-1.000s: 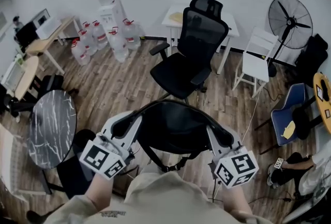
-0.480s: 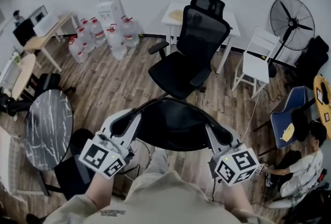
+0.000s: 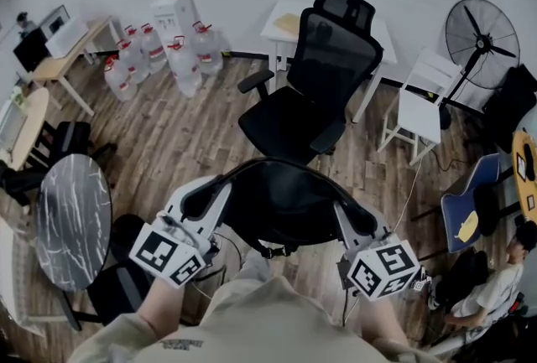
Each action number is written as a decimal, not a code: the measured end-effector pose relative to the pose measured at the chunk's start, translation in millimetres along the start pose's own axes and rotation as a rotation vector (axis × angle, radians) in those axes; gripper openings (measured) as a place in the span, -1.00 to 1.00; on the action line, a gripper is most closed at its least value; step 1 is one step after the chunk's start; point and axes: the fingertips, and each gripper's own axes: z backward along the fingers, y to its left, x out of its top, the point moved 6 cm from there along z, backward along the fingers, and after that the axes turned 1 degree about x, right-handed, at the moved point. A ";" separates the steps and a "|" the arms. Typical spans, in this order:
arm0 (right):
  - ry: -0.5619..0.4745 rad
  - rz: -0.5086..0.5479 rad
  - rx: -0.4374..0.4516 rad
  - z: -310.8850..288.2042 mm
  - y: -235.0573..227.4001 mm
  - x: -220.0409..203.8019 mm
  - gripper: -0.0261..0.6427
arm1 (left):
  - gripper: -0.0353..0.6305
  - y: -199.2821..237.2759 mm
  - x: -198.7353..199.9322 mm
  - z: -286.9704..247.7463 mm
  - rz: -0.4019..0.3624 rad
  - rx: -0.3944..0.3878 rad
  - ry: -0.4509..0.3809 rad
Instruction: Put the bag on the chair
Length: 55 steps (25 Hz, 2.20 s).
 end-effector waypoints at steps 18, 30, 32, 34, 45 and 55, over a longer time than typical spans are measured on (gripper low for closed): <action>0.032 -0.020 -0.067 -204.7 -54.1 64.5 -0.69 | -0.71 188.7 6.9 -141.0 0.039 -0.058 0.030; 0.040 0.016 -0.100 -270.8 -71.7 86.6 -0.69 | -0.71 247.1 3.5 -184.7 0.054 -0.067 0.015; 0.046 0.015 -0.102 -275.8 -78.4 86.9 -0.69 | -0.71 249.9 0.9 -193.5 0.061 -0.064 0.019; 0.049 0.014 -0.101 -278.7 -87.5 87.2 -0.69 | -0.71 250.3 -1.7 -203.5 0.067 -0.062 0.023; 0.056 -0.007 -0.078 -304.7 -153.2 97.6 -0.69 | -0.71 250.2 -8.7 -270.2 0.068 -0.036 0.047; 0.068 -0.007 -0.035 -342.6 -236.4 116.8 -0.69 | -0.71 253.1 -16.1 -353.0 0.080 0.004 0.065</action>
